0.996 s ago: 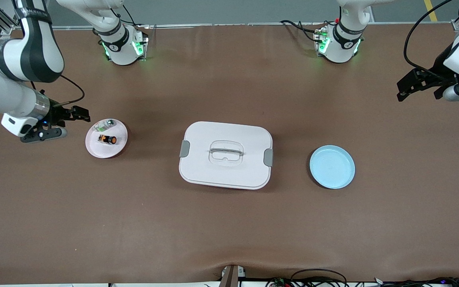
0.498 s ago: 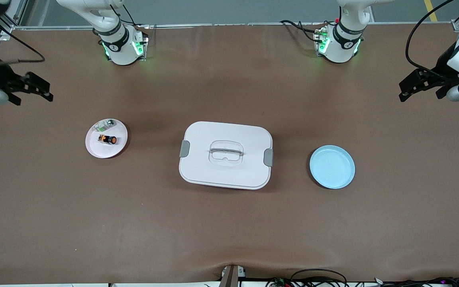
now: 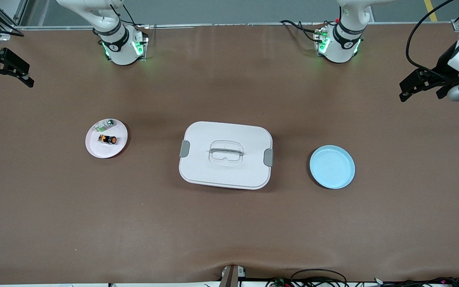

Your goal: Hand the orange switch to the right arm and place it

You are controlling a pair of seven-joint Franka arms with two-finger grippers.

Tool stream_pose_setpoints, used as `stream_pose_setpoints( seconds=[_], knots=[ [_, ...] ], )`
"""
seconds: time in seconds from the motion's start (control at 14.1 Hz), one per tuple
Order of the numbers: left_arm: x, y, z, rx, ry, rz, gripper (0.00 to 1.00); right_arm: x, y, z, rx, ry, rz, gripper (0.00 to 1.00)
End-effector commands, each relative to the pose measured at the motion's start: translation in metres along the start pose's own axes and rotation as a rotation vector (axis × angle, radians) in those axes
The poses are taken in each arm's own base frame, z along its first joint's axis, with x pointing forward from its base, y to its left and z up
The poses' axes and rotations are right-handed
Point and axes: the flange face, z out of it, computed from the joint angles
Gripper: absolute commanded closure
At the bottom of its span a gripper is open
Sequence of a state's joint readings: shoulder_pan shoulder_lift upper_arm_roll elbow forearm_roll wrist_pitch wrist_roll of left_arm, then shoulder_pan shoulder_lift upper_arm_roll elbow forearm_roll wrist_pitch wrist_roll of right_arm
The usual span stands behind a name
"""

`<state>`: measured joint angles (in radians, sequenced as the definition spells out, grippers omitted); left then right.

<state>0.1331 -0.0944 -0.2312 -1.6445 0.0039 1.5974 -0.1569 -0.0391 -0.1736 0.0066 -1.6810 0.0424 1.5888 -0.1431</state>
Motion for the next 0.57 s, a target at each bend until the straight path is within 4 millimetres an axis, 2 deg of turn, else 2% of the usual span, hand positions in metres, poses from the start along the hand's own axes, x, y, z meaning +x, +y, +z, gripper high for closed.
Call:
stream_pose_setpoints(
  seconds=[0.0,0.5],
  knots=[
    [0.0,-0.003,-0.007,-0.006,0.001,-0.001,0.0,0.006,0.004,-0.003,-0.009,0.002,0.02,0.0],
    [-0.001,-0.003,-0.005,-0.002,-0.02,-0.007,0.0,-0.001,0.024,-0.004,-0.021,-0.023,0.059,0.0]
  ],
)
